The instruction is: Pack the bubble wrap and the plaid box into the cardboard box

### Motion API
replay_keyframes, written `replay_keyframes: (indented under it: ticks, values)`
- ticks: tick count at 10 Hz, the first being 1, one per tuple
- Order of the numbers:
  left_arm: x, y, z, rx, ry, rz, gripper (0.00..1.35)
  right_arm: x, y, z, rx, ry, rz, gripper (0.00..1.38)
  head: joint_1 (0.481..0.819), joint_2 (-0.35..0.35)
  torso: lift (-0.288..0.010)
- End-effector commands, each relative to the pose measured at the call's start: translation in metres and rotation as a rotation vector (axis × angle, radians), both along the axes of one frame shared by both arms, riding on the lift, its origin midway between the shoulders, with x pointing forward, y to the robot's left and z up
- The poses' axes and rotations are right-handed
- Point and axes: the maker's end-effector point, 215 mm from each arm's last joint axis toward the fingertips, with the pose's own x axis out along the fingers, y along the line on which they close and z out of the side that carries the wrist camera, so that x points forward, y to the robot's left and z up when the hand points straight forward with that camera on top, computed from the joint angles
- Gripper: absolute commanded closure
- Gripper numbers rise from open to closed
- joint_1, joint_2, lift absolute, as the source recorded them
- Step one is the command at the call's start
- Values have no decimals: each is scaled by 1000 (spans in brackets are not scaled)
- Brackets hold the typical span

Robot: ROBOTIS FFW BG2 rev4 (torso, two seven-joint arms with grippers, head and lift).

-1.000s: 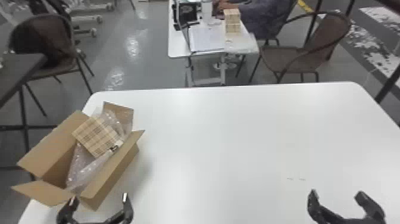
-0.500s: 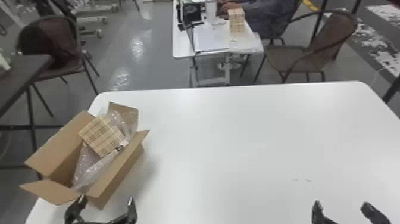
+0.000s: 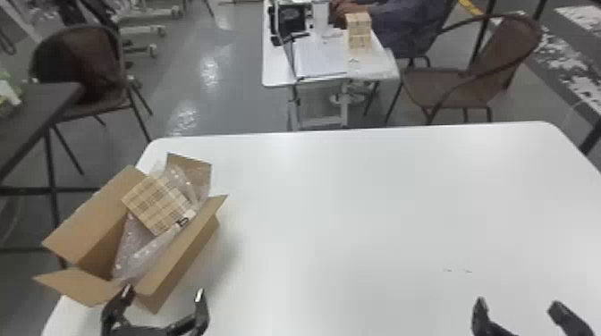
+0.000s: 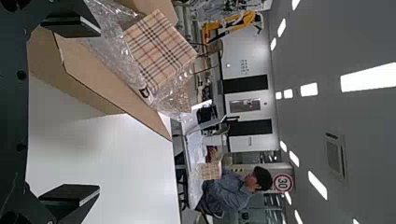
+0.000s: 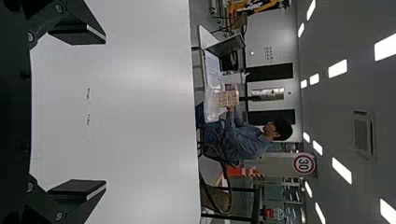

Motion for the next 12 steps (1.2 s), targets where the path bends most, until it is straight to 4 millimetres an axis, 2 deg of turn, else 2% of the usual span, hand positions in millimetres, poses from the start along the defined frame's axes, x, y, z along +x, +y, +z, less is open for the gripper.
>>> replay_keyframes:
  ticks: [1, 12]
  values:
    - [3, -2, 1, -4, -6, 2, 124, 1, 0, 2, -3, -12, -1, 196, 695, 117, -102]
    - [11, -4, 12, 4, -42, -2, 125, 4, -5, 11, -13, -57, -25, 196, 695, 103, -102]
